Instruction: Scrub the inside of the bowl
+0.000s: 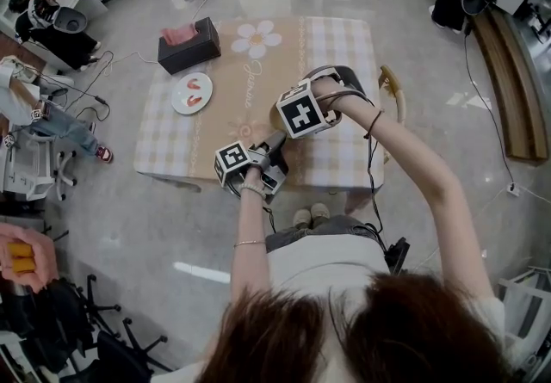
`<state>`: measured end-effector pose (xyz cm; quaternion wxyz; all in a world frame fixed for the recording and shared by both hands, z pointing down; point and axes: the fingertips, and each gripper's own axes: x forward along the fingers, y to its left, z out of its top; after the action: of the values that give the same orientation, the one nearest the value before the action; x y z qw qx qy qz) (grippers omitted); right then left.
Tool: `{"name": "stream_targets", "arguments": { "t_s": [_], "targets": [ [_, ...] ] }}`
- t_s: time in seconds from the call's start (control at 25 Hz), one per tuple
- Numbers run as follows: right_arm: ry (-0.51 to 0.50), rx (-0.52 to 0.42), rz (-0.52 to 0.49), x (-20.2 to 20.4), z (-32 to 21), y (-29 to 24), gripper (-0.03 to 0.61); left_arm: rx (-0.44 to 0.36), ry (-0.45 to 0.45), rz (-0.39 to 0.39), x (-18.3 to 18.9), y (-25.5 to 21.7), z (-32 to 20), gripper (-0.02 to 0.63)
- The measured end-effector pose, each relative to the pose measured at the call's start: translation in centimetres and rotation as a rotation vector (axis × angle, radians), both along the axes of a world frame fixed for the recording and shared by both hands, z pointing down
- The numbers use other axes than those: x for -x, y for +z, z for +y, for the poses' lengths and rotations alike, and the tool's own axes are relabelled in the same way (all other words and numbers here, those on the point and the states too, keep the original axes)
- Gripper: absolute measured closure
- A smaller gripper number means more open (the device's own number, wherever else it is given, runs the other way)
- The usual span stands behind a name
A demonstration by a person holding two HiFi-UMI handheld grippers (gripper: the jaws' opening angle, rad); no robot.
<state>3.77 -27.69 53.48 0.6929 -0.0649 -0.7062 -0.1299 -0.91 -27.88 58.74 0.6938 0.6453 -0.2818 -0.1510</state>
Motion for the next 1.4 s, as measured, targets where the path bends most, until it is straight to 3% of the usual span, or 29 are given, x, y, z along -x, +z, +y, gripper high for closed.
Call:
{"name": "stream_targets", "arguments": {
  "t_s": [0.92, 1.2, 1.4],
  "targets": [
    [0.038, 0.019, -0.088, 2.1, 0.3, -0.2, 0.500, 0.005, -0.045, 0.063, 0.2, -0.5, -0.1, 0.506],
    [0.198, 0.063, -0.267, 1.5, -0.5, -0.8, 0.500, 0.003, -0.038, 0.081, 1.1, -1.0, 0.9, 0.506],
    [0.386, 0.138, -0.549, 1.3, -0.4, -1.7, 0.500, -0.046, -0.027, 0.033, 1.5, -1.6, 1.8, 0.506]
  ]
}}
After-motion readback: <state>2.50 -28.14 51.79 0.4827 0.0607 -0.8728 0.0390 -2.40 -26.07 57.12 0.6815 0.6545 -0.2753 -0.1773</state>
